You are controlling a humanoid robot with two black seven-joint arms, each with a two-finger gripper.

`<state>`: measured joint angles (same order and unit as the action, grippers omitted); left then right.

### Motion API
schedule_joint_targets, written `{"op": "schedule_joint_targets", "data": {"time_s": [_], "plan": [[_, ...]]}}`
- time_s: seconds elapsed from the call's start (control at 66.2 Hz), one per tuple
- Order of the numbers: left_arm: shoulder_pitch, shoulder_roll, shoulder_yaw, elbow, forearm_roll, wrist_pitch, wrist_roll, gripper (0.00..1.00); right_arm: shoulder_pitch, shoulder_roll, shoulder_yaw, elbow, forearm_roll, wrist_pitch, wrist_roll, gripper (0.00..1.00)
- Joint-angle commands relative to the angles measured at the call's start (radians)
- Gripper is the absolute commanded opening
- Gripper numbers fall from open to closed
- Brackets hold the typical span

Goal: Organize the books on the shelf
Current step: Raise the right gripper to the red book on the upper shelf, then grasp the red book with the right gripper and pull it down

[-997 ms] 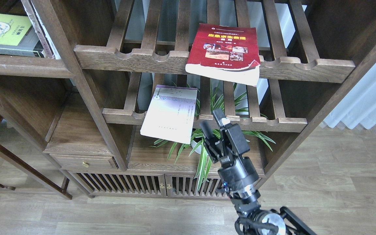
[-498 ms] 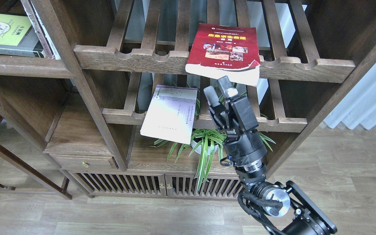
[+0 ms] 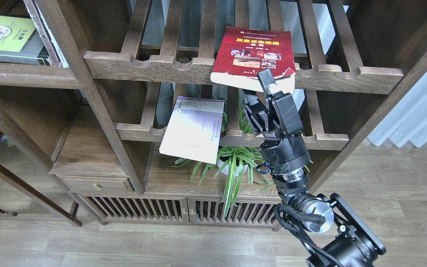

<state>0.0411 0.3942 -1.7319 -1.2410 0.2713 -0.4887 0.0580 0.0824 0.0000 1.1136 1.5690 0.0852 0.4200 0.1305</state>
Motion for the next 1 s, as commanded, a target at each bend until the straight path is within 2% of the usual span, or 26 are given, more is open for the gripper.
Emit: {"op": "schedule_joint_targets", "data": {"time_s": [0.0,0.242,0.453,0.695,0.77,0.785,0.921,0.966,0.982], "plan": [[-0.003,0.000,0.000,0.000,-0.001,0.000,0.000,1.00,0.003,0.000,0.000,-0.001,-0.001,-0.029,0.000,0.94],[-0.003,0.003,-0.005,0.000,-0.006,0.000,-0.001,1.00,0.037,0.000,0.005,-0.006,-0.001,-0.055,0.003,0.93],[-0.003,0.009,-0.012,0.000,-0.024,0.000,-0.001,1.00,0.039,0.000,0.041,-0.009,0.001,-0.056,0.005,0.77],[-0.003,0.009,-0.015,0.000,-0.026,0.000,0.000,1.00,0.030,0.000,0.046,-0.017,0.004,-0.058,0.009,0.67],[-0.003,0.009,-0.015,0.000,-0.026,0.000,-0.001,1.00,0.028,0.000,0.046,-0.018,0.004,-0.056,0.011,0.61],[-0.003,0.009,-0.015,0.000,-0.026,0.000,-0.001,1.00,0.026,0.000,0.048,-0.017,0.004,-0.052,0.012,0.52],[-0.003,0.009,-0.015,0.002,-0.026,0.000,-0.001,1.00,0.020,0.000,0.048,-0.018,0.005,-0.015,0.017,0.35],[-0.003,0.009,-0.015,0.003,-0.026,0.000,-0.001,1.00,0.020,0.000,0.048,-0.018,0.005,0.003,0.017,0.26],[-0.003,0.009,-0.017,0.006,-0.026,0.000,-0.003,1.00,0.017,0.000,0.048,-0.018,0.005,0.019,0.017,0.19]]}}
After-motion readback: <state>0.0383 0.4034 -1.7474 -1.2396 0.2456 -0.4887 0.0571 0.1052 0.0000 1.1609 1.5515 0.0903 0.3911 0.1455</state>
